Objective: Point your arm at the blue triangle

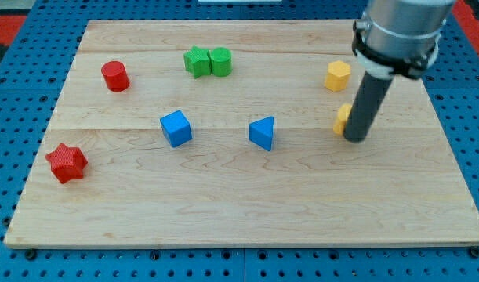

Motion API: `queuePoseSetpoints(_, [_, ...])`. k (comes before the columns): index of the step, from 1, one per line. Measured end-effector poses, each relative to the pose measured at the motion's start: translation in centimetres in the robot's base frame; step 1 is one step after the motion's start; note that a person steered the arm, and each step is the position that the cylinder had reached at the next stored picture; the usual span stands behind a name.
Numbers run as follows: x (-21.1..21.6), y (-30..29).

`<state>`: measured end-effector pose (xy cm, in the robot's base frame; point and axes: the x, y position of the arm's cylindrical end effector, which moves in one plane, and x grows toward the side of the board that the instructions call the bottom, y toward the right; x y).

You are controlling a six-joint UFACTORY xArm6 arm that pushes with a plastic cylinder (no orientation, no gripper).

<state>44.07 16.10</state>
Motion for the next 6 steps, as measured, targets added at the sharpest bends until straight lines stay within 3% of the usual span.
queuePoseSetpoints(1, [-4.3,-0.1])
queuePoseSetpoints(3, [-0.3,3.2])
queuePoseSetpoints(4, [1.9,0.1])
queuePoseSetpoints(6, [2.3,-11.5])
